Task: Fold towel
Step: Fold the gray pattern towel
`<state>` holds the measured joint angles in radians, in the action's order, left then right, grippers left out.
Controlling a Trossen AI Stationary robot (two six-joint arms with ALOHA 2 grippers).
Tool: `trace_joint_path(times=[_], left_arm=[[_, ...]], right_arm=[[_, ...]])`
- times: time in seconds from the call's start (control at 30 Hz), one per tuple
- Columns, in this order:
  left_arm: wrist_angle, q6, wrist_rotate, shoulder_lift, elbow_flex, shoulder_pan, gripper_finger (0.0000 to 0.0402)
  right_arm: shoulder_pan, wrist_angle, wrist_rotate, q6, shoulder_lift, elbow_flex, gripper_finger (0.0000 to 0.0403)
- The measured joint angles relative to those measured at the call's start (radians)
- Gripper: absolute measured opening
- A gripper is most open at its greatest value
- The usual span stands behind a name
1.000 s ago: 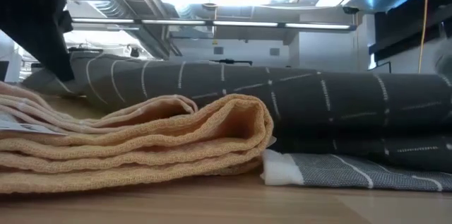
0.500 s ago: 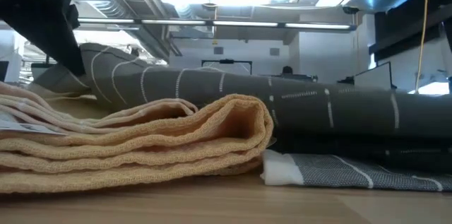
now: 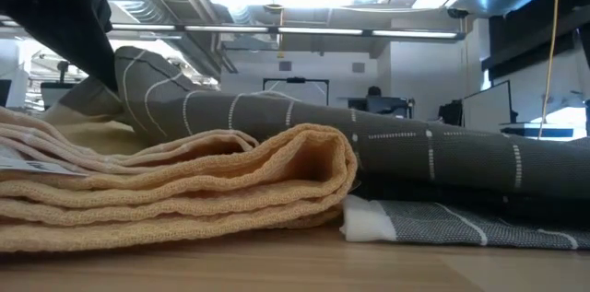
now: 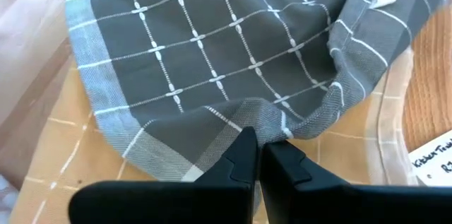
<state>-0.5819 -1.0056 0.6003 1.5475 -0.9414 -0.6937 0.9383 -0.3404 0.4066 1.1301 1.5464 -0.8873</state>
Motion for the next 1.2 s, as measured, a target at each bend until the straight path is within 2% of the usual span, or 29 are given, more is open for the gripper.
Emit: trace_joint_path(times=[0.1, 0.23, 0.33, 0.47, 0.67, 0.83, 1.0, 1.2], left_arm=[[0.000, -0.001, 0.000, 0.000, 0.000, 0.000, 0.0004], [-0.001, 0.001, 0.003, 0.000, 0.000, 0.000, 0.0006], [-0.001, 0.000, 0.006, 0.000, 0.000, 0.000, 0.0007], [-0.001, 0.002, 0.007, 0.000, 0.000, 0.000, 0.0007], [-0.001, 0.004, 0.007, 0.000, 0.000, 0.000, 0.0007], [-0.001, 0.004, 0.007, 0.000, 0.000, 0.000, 0.0007], [-0.001, 0.004, 0.007, 0.001, 0.000, 0.000, 0.0008], [-0.001, 0.014, 0.007, 0.001, 0.000, 0.000, 0.0008]], right_arm=[[-0.047, -0.127, -0.090, 0.053, -0.062, 0.001, 0.0131], [-0.065, -0.279, -0.034, 0.165, -0.119, 0.000, 0.0131], [-0.077, -0.359, -0.034, 0.241, -0.123, 0.005, 0.0131], [-0.077, -0.266, -0.041, 0.317, -0.122, 0.066, 0.0131], [-0.076, -0.005, -0.041, 0.424, -0.123, 0.181, 0.0131], [-0.074, 0.021, -0.051, 0.516, -0.123, 0.226, 0.0138], [-0.075, 0.163, -0.058, 0.502, -0.123, 0.254, 0.0170], [-0.075, 0.182, -0.043, 0.480, -0.123, 0.253, 0.0181]])
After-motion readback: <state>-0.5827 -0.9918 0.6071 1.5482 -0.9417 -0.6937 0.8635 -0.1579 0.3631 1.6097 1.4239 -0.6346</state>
